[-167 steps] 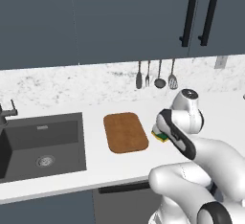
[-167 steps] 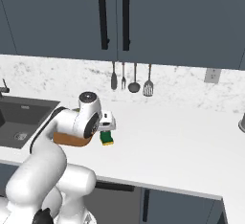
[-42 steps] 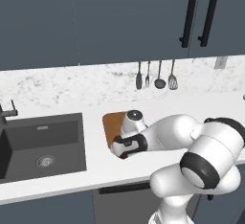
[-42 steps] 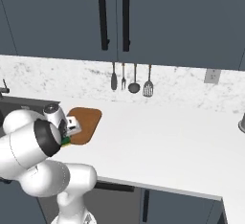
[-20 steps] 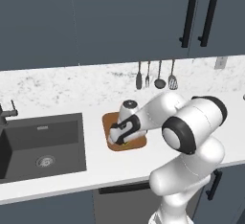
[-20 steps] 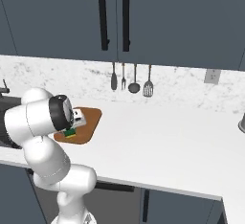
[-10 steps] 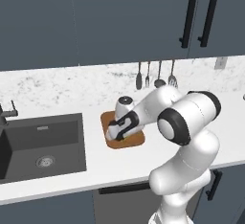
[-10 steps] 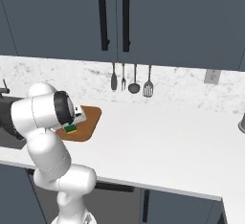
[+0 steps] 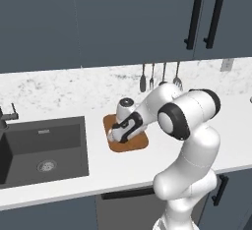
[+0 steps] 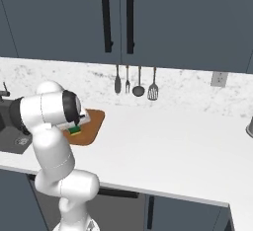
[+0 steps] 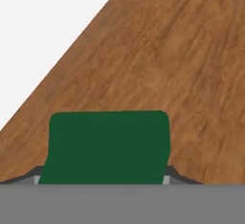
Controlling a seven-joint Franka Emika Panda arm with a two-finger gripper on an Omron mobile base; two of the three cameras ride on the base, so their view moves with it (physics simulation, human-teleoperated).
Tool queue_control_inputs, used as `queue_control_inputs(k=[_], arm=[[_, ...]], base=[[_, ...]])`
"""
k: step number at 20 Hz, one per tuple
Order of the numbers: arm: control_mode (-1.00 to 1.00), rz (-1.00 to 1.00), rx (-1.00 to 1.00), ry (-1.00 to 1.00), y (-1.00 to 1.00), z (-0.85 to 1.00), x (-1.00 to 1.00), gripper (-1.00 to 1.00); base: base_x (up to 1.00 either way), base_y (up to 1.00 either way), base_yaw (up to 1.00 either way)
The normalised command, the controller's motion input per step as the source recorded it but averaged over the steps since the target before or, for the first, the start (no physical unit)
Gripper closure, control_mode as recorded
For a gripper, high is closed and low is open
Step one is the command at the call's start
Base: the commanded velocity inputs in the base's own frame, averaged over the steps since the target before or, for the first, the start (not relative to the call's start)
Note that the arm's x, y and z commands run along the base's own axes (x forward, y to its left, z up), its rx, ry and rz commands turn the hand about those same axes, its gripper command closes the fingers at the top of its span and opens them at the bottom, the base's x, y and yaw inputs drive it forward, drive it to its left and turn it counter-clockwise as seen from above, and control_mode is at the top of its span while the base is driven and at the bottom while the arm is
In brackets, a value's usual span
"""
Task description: Pick up the sponge from the counter and clean the cutting board by briefly scrubbing or pressing down on the cutting board. Once finished, release the sponge.
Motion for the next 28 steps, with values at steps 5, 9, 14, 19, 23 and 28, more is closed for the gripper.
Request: queue_control_inputs(k=[5,9,14,19,23,28], arm=[[-1.0,-0.01,0.04,-0.28,0.0,-0.94,0.01,1.0],[-1.0,-0.03,0.04,-0.04,0.0,-0.03,0.04,1.0],[-1.0,-0.04,0.05,0.0,0.0,-0.36,0.22,1.0],[-1.0,-0.03,0.13,0.0,-0.19,-0.97,0.19,1.0],[-1.0,-0.03,0.11,-0.04,-0.19,-0.91,0.06,1.0],[-1.0,-0.03,0.03,-0.01,-0.07,-0.61,0.1,1.0]], base=[[0.0,0.0,0.0],[0.0,0.0,0.0],[0.0,0.0,0.0],[0.0,0.0,0.0],[0.0,0.0,0.0],[0.0,0.0,0.0]])
